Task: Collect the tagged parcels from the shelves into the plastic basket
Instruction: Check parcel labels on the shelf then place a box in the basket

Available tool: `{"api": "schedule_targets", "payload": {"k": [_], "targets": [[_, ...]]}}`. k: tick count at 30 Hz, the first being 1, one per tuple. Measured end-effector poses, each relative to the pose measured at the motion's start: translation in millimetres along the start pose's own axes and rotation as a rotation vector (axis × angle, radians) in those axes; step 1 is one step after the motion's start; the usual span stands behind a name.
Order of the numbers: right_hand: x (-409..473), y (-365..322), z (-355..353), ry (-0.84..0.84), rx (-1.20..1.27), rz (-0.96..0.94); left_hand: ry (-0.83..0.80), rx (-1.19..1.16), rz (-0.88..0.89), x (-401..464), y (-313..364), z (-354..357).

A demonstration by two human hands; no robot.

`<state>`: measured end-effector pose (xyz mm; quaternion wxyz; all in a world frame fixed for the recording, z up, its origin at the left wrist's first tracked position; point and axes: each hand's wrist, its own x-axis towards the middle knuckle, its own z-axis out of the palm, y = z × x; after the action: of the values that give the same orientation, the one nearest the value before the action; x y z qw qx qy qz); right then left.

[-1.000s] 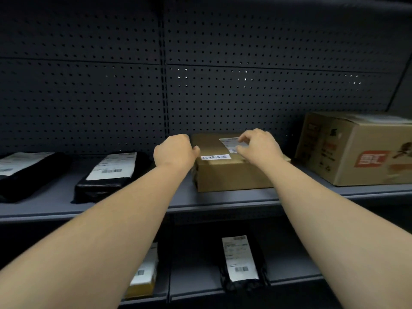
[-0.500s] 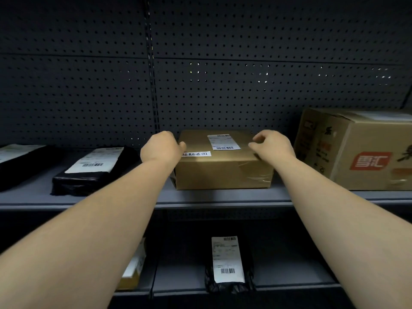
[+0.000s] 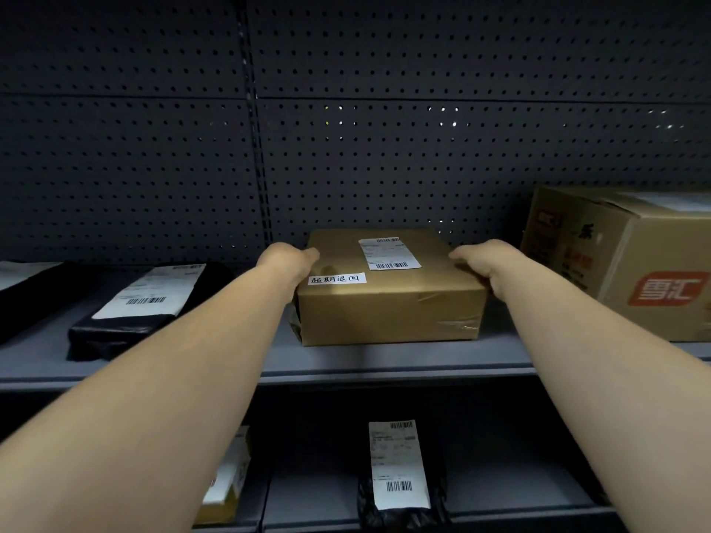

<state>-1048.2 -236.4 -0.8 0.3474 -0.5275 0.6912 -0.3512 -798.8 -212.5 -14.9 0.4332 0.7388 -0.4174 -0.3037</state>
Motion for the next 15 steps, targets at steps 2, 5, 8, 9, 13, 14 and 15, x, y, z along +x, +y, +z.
{"api": "schedule_targets", "payload": {"k": [2,5,8,9,13,14,15], "targets": [[3,0,-2,-0.033,0.033,0.037,-0.019,-0.012,-0.038,3,1,0],[5,-1,-2,-0.071,0.040,0.073,-0.030,-0.023,-0.062,7,1,0],[9,0,-1,-0.081,0.034,0.090,-0.052,-0.026,-0.094,11,-1,0],[10,0,-1,-0.081,0.039,0.093,-0.055,-0.028,-0.101,13,-2,1],[12,1,2,-0.078,0.073,0.097,-0.058,-0.013,-0.096,12,-2,3],[12,2,3,-0.081,0.083,0.099,-0.056,-0.009,-0.096,11,-1,3],[11,3,3,-0.087,0.092,0.105,-0.051,-0.001,-0.093,11,-1,3]]}}
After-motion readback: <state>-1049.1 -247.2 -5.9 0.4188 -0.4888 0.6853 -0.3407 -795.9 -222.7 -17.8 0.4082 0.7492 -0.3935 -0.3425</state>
